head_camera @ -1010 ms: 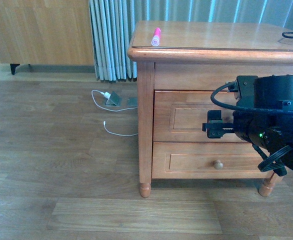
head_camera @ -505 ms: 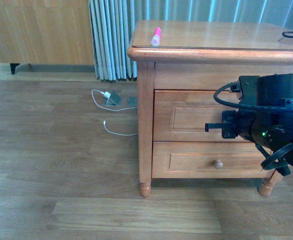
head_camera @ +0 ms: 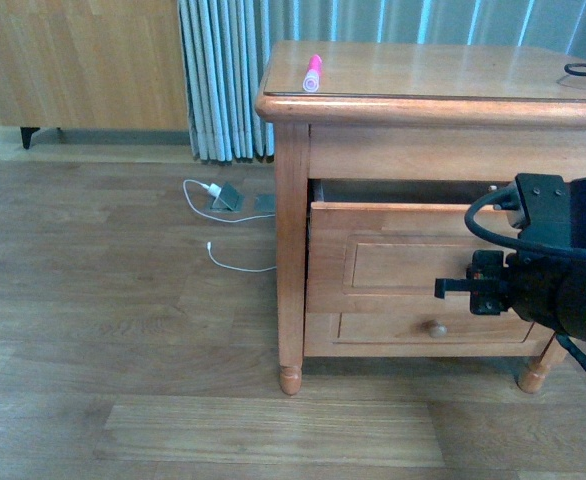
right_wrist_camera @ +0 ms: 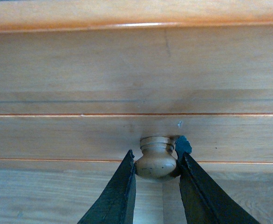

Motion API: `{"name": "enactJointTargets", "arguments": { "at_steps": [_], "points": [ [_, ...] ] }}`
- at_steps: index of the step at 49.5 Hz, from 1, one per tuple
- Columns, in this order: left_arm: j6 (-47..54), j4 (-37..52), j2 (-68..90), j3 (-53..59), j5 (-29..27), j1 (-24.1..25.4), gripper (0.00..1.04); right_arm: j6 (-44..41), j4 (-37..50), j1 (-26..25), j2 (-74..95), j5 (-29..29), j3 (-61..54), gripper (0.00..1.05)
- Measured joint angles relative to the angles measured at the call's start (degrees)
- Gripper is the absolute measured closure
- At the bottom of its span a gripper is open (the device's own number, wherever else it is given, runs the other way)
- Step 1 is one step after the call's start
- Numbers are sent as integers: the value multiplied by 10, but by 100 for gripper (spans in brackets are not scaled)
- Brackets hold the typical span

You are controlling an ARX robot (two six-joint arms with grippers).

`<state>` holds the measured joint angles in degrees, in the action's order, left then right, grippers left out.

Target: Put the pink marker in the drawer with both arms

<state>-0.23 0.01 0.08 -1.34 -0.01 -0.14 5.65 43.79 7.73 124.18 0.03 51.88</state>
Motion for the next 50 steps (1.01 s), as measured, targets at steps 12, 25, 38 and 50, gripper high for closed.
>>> {"name": "enactJointTargets", "arguments": {
  "at_steps": [12,25,38,50],
  "points": [
    [0,0,0,0,0,0,6,8,27,-5,-102,-36,-166,83],
    [0,0,0,0,0,0,6,11,56,-23,-200,-81,-316,67],
    [0,0,0,0,0,0,6,16,-89,-62,-401,-119,-355,26],
    [0,0,0,0,0,0,6,30,-308,-109,-663,-190,-354,9]
  ]
}}
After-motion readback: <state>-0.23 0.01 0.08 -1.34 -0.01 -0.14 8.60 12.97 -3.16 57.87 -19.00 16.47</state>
